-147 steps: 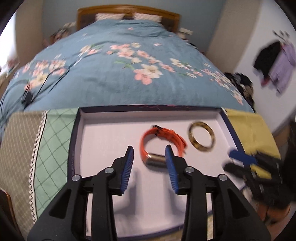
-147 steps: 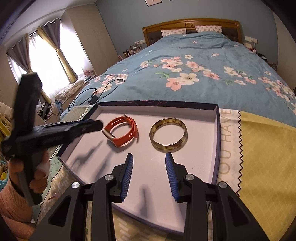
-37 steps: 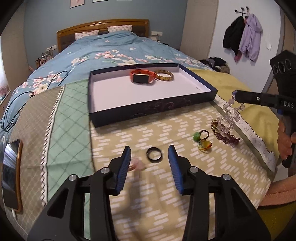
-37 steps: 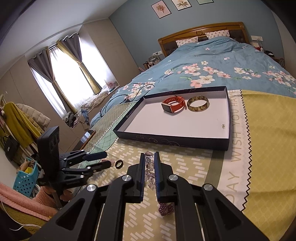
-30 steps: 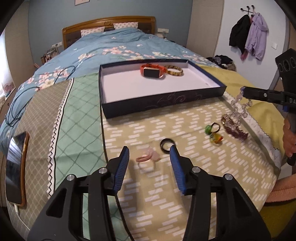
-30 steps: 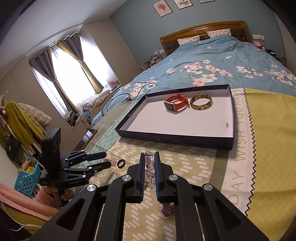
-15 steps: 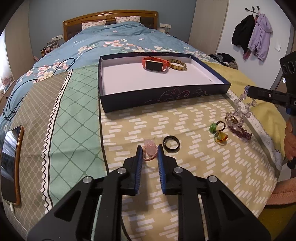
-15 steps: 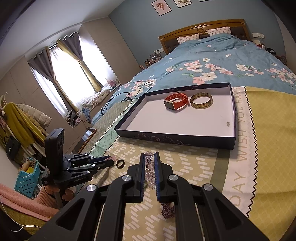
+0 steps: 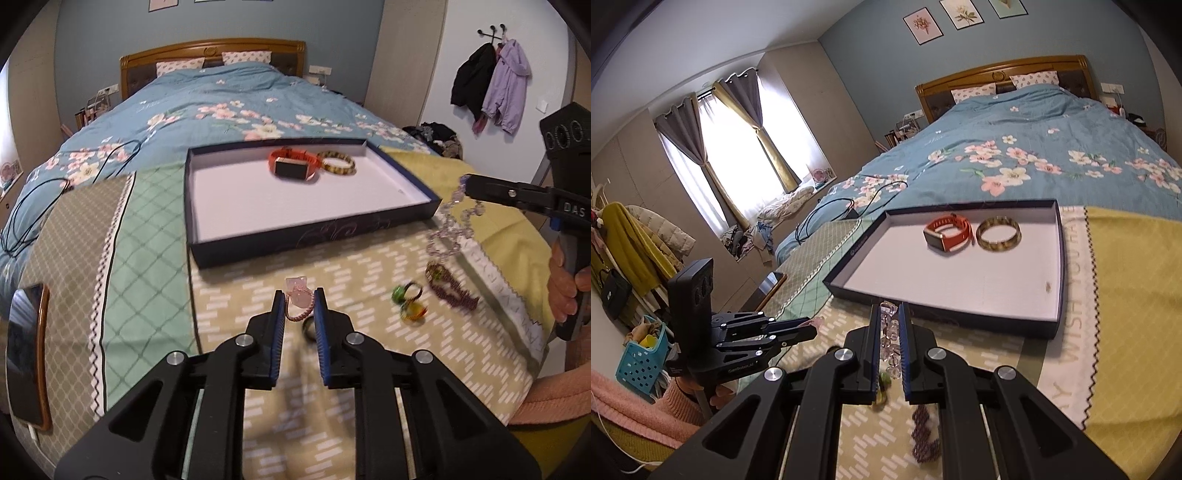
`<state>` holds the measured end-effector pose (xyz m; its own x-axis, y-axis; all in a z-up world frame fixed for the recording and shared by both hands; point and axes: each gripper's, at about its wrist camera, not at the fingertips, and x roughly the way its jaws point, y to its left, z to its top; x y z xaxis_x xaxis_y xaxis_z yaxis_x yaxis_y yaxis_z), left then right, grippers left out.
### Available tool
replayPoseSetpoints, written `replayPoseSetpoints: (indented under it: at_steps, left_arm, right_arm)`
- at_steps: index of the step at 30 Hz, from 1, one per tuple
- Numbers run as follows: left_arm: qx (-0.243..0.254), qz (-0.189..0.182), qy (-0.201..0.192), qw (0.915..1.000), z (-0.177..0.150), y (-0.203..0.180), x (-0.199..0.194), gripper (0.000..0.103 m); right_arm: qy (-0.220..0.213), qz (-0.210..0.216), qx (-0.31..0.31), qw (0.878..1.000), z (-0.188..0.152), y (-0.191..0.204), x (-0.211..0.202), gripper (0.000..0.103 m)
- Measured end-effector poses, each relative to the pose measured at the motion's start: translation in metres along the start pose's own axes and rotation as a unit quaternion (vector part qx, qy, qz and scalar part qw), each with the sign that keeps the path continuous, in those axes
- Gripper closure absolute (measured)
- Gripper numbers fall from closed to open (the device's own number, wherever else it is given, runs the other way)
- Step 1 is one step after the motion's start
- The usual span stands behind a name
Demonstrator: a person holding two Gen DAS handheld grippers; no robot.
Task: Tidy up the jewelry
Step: 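Carry the pink ring with the left tool while the right carries the bracelet into the box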
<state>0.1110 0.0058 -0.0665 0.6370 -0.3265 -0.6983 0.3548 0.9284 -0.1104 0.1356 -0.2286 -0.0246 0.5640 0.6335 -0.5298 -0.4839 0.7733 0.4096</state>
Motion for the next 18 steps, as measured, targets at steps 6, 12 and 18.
replayPoseSetpoints:
  at_steps: [6, 12, 18]
  left_arm:
    - [0.014, 0.002, -0.013, 0.9998, 0.017, -0.004, 0.002, 0.087]
    - [0.030, 0.005, -0.022, 0.9993, 0.037, -0.005, 0.008, 0.087]
    - [0.039, 0.008, -0.019, 0.9990, 0.057, -0.005, 0.023, 0.087]
  right_arm:
    - [-0.016, 0.001, -0.005, 1.000, 0.019, -0.002, 0.004, 0.095]
    - [-0.026, -0.001, -0.005, 1.000, 0.040, -0.008, 0.015, 0.095]
    - [-0.028, -0.006, 0.001, 1.000, 0.056, -0.016, 0.030, 0.095]
